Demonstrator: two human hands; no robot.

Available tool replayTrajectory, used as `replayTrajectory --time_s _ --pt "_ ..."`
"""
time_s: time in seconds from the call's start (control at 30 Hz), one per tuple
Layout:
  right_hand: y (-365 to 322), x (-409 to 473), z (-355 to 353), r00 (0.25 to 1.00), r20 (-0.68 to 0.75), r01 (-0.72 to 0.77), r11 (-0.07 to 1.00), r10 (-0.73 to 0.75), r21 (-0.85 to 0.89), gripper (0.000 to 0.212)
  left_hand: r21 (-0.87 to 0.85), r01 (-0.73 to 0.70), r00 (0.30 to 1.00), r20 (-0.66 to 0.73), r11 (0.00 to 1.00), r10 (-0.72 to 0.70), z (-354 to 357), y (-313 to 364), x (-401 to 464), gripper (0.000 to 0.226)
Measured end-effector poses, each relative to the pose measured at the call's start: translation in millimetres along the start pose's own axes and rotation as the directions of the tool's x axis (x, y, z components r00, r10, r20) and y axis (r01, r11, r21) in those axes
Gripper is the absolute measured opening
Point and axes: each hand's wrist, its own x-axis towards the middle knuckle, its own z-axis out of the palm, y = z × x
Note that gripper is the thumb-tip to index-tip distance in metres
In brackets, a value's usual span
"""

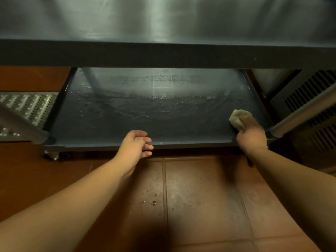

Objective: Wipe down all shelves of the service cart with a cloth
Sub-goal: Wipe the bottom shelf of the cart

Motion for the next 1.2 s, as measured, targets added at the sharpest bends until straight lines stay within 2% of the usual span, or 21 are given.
replayTrajectory --time_s 0.13,0.43,0.6,0.7,1.03,1.2 --pt "-29.8 -16.9 -0.5 0.997 -0.032 0.07 0.997 -0.068 0.044 0.059 -0.015 -0.005 1.0 0.014 1.0 0.006 -10.9 -2.7 6.1 0.027" --pt "-127.1 -54.6 18.0 0.985 0.056 0.161 0.984 -0.165 0.076 0.063 -0.026 -0.009 0.999 0.031 1.0 0.01 -33.1 -2.0 7.0 0.026" --pt "-176.8 -72.4 34.9 0.981 0.068 0.178 0.982 -0.182 0.06 0.058 -0.056 -0.016 1.0 0.013 0.998 0.017 -57.1 3.2 4.7 0.029" --pt "-212.1 -84.4 43.0 0.983 0.063 0.17 0.983 -0.174 0.071 0.056 -0.081 -0.023 1.0 -0.013 0.996 0.022 -77.9 5.8 2.7 0.031" --pt "-337.9 -131.2 64.5 0.951 0.103 0.284 0.956 -0.291 0.078 0.062 -0.147 -0.03 0.992 -0.128 0.989 0.011 -166.8 3.3 -3.2 0.026" --pt "-396.7 -154.6 75.0 0.928 0.16 0.328 0.942 -0.335 0.069 0.073 -0.198 -0.028 0.977 -0.212 0.98 -0.015 -204.9 1.1 -4.1 0.025"
